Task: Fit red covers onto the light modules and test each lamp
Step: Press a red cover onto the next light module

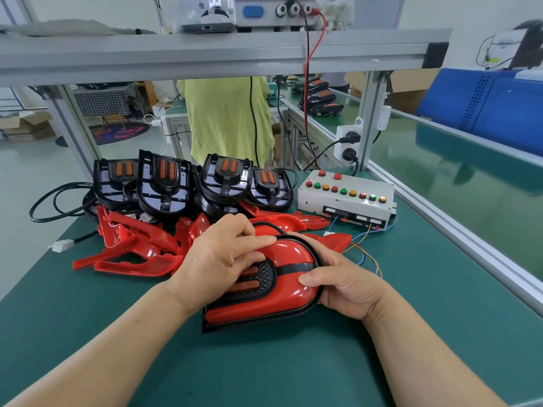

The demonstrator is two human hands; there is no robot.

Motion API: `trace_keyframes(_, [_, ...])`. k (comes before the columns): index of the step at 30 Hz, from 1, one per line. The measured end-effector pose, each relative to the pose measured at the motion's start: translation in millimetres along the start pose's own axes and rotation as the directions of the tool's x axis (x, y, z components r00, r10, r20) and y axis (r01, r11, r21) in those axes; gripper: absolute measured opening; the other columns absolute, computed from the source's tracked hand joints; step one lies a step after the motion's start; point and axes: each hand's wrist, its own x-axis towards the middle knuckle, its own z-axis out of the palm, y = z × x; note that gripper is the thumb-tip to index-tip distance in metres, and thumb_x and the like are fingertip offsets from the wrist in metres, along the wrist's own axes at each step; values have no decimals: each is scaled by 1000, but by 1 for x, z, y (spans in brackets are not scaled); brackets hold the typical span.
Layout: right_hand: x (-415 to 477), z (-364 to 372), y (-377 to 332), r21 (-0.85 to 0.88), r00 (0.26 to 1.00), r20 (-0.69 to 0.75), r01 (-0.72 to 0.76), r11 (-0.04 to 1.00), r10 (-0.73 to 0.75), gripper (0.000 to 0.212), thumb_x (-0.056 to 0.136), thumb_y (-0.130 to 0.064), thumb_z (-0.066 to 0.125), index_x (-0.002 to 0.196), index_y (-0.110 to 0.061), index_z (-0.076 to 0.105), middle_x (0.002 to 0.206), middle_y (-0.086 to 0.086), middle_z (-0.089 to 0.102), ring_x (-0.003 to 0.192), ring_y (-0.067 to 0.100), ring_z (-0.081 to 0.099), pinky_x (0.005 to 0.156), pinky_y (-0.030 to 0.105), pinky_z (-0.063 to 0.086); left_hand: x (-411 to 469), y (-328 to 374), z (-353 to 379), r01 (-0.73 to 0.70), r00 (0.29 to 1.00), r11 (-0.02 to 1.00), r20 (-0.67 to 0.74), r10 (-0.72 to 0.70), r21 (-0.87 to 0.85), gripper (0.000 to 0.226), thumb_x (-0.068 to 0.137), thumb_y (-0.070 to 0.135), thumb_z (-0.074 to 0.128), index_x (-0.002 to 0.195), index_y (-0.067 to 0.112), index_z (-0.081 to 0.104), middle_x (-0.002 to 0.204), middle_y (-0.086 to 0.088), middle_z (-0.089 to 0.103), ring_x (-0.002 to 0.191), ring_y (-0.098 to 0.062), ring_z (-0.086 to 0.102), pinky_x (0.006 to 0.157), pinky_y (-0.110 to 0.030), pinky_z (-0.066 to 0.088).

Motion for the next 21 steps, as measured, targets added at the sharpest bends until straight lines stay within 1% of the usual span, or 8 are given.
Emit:
trace_keyframes(3, [0,0,0,11,1000,15,-4,1000,4,66,73,7,62,128,-28,64,123,14,67,105,29,68,82,40,58,1,2,-1,-42,999,999,15,41,19,37,81,1,77,116,12,74,88,-5,57,80,-21,55,68,-37,54])
trace_keyframes(7, [1,0,1,24,1000,0,-1,1000,1,66,71,8,62,126,-27,66,120,14,68,103,28,68,84,41,59,3,2,-2,-55,998,998,28,54,26,37,81,2,77,117,12,74,89,-5,58,82,-22,57,69,-38,54])
trace_keyframes(10, [1,1,1,21,1000,-12,-3,1000,3,67,71,7,63,129,-26,64,121,14,67,106,30,66,90,46,56,1,1,-4,-47,998,998,38,45,45,37,82,7,76,119,11,72,93,-4,59,86,-21,58,75,-37,54])
trace_keyframes(14, [1,1,0,22,1000,-18,0,1000,0,67,71,6,63,129,-28,63,122,13,67,107,29,65,91,46,55,-2,1,-7,7,998,1000,55,-9,24,42,87,27,65,126,10,67,104,2,59,98,-15,57,90,-27,48])
trace_keyframes(16, [1,1,0,19,1000,-8,-1,1000,1,67,72,6,63,129,-28,63,124,13,66,109,29,65,91,45,54,-6,-1,-8,54,997,999,48,-54,1,43,87,29,63,127,11,67,106,5,58,101,-13,56,94,-23,44])
trace_keyframes(18, [2,0,0,17,1000,-4,-1,1000,1,66,72,6,62,129,-28,63,125,12,66,110,29,64,91,45,54,-10,-1,-8,91,996,995,25,-90,-32,39,88,24,65,125,12,68,105,8,57,102,-11,56,96,-21,43])
trace_keyframes(21, [1,0,0,13,1000,0,-4,1000,4,67,73,6,63,130,-29,63,126,13,65,111,29,64,93,45,53,-12,0,-5,129,992,990,-3,-129,-61,33,89,10,69,121,15,70,104,12,57,103,-11,57,97,-20,43])
